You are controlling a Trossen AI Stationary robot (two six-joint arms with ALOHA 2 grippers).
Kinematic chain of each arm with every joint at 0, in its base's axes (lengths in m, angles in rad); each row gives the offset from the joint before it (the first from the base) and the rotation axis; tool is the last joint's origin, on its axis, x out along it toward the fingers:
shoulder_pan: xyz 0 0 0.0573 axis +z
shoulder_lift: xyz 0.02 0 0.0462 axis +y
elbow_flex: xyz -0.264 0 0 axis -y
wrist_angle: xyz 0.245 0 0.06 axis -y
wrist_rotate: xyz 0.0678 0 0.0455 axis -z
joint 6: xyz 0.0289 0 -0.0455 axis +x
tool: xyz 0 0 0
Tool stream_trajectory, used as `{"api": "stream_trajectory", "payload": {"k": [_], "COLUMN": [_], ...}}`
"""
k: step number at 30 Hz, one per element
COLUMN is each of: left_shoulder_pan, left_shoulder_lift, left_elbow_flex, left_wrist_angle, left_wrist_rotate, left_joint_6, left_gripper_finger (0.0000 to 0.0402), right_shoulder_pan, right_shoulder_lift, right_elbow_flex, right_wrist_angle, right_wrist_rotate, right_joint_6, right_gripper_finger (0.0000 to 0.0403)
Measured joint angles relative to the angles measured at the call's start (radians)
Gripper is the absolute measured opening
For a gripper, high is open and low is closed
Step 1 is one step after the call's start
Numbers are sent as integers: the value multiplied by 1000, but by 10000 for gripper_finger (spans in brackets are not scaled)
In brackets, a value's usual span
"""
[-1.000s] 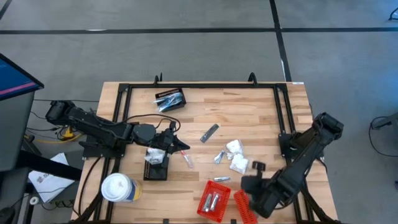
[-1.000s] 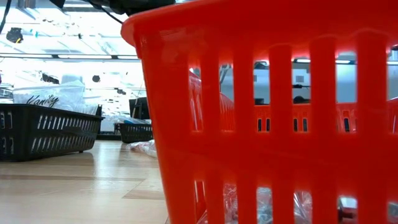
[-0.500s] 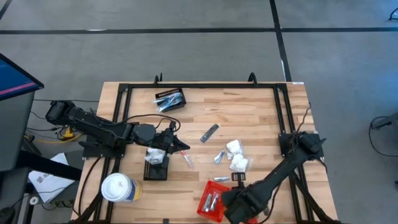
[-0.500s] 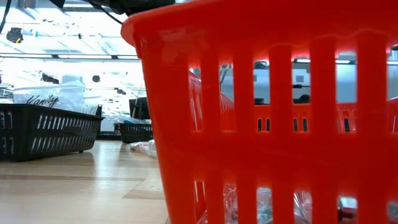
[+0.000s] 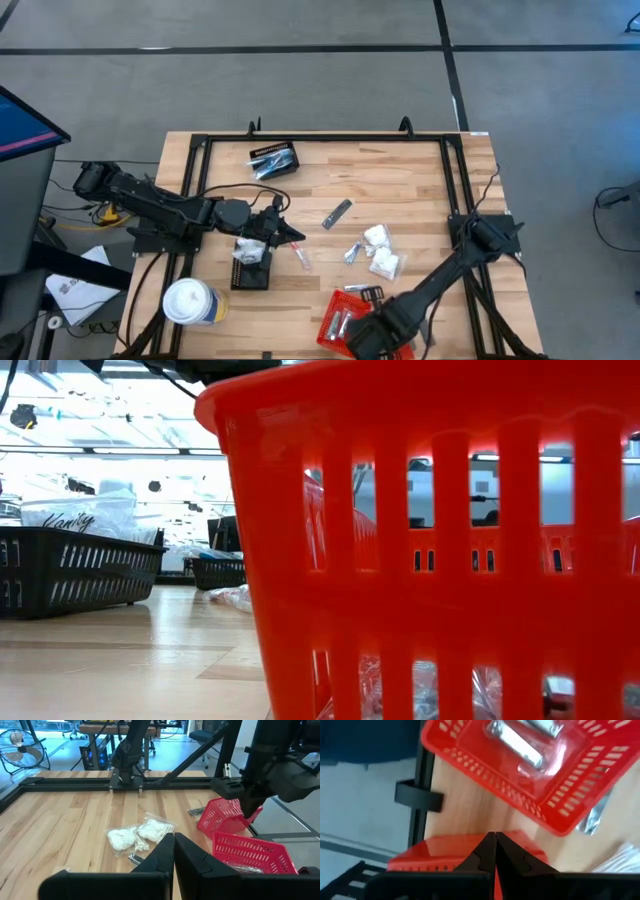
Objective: Pick & Place Travel size toiletries
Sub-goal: Adjust the red bins
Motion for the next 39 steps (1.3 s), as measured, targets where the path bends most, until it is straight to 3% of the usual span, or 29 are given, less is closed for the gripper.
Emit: {"api": "stream_trajectory", "payload": {"k": [8,17,39], "left_shoulder_pan": [0,0,-5], "left_shoulder_lift": [0,0,0], "left_elbow_flex": [0,0,0], "left_wrist_angle": [0,0,0], "left_wrist_rotate": [28,29,29], "left_joint_6": [-8,-8,-8], "left_gripper_finger": [3,3,3], "right_shoulder_pan": [-10,-56,-102], "right_shoulder_lift": [8,101,123], "right_elbow_flex": [2,18,47], "right_wrist_angle": [55,8,30], "right_wrist_rotate": [-15,-144,-116], "right_joint_6": [-42,-104,-223], "right_gripper_finger": [0,0,0]}}
